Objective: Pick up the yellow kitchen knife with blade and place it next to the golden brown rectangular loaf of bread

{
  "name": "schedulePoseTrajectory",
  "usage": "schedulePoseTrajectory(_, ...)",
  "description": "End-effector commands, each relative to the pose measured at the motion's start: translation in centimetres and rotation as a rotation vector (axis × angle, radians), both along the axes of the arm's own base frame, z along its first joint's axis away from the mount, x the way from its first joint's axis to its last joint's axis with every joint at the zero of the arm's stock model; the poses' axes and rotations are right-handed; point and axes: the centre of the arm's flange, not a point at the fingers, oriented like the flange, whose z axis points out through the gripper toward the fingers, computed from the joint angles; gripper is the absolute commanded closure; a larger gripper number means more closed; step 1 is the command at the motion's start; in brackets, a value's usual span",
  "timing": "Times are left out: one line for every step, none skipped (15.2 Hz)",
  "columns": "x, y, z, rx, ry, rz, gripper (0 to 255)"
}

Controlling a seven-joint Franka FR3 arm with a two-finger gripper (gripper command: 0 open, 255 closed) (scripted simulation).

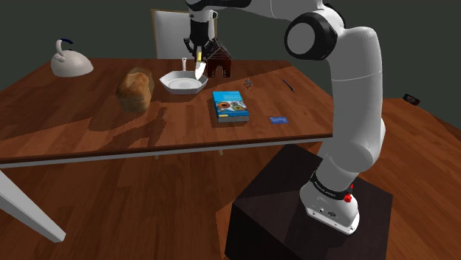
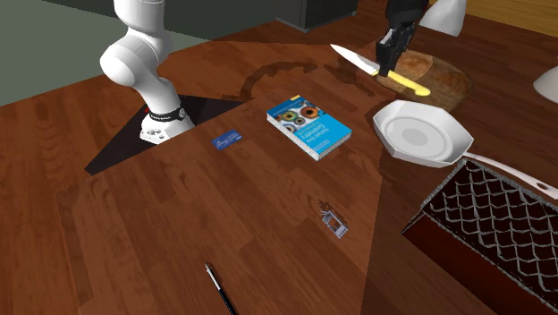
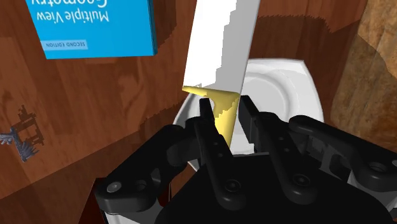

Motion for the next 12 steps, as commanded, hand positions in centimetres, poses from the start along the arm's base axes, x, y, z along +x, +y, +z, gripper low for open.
schedulePoseTrajectory(0.0,0.0,-1.1,0.000,0.000,0.000,255)
schedulePoseTrajectory(0.0,0.0,-1.6,0.000,0.000,0.000,255)
schedulePoseTrajectory(0.0,0.0,-2.2,0.000,0.000,0.000,255)
schedulePoseTrajectory(0.0,0.0,-2.7,0.000,0.000,0.000,255)
schedulePoseTrajectory(0.0,0.0,-3.2,0.000,0.000,0.000,255)
schedulePoseTrajectory(0.0,0.0,-3.7,0.000,0.000,0.000,255)
schedulePoseTrajectory(0.0,0.0,-4.3,0.000,0.000,0.000,255)
schedulePoseTrajectory(0.0,0.0,-4.8,0.000,0.000,0.000,255)
schedulePoseTrajectory(0.0,0.0,-5.3,0.000,0.000,0.000,255)
schedulePoseTrajectory(0.0,0.0,-5.9,0.000,0.000,0.000,255)
schedulePoseTrajectory(0.0,0.0,-6.4,0.000,0.000,0.000,255)
schedulePoseTrajectory(0.0,0.0,-6.9,0.000,0.000,0.000,255)
